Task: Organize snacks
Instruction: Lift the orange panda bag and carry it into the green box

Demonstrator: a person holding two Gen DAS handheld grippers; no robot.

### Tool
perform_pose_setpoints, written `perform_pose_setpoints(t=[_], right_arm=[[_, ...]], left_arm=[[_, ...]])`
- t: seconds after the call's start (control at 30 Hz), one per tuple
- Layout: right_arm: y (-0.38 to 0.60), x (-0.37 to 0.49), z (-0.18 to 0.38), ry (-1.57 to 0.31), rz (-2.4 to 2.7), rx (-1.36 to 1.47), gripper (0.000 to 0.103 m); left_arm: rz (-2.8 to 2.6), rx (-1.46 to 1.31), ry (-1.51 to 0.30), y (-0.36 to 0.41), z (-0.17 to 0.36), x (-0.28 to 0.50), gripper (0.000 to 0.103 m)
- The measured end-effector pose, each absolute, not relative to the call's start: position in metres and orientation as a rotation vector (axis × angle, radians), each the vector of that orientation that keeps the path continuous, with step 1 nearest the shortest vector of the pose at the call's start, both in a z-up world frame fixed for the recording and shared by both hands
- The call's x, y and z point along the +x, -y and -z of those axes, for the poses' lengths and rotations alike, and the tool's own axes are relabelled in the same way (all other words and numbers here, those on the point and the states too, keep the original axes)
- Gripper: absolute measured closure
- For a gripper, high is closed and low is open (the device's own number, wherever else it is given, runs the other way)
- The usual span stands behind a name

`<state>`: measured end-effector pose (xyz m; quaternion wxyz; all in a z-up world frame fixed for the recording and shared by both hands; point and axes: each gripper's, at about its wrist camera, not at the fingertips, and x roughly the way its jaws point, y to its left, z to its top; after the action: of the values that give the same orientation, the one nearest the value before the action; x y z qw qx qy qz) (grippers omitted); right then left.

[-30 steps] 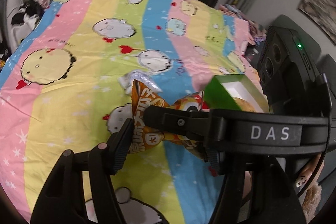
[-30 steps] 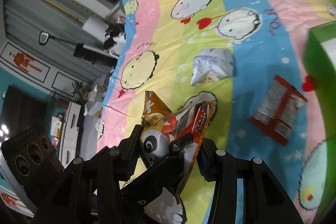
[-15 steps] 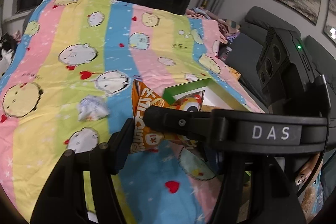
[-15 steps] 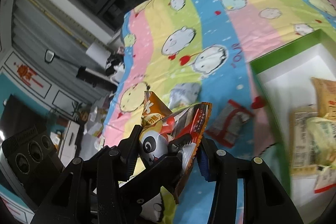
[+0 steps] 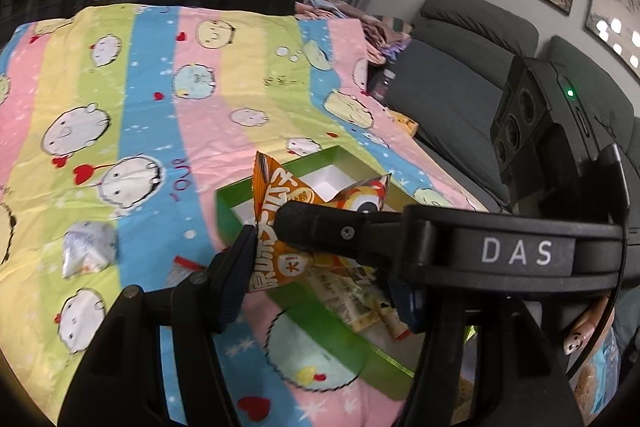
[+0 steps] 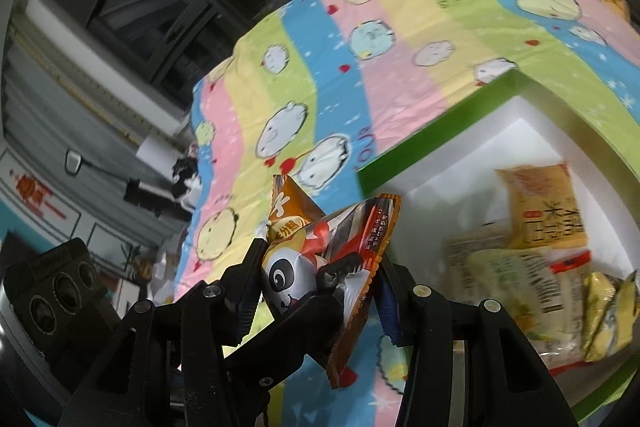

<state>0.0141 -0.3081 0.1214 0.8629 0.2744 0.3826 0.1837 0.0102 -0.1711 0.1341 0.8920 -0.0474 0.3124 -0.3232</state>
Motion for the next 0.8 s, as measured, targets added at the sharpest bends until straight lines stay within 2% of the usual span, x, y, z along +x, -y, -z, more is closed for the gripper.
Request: perform_pose_setpoints(t=[0.8], right_arm=[[0.386,0.035,-0.073,-0.903,-0.206,0.756,0.053]], left_arm=[[0.788,-0.064,-0.838,0.245,-0.097,0.052,0.042]])
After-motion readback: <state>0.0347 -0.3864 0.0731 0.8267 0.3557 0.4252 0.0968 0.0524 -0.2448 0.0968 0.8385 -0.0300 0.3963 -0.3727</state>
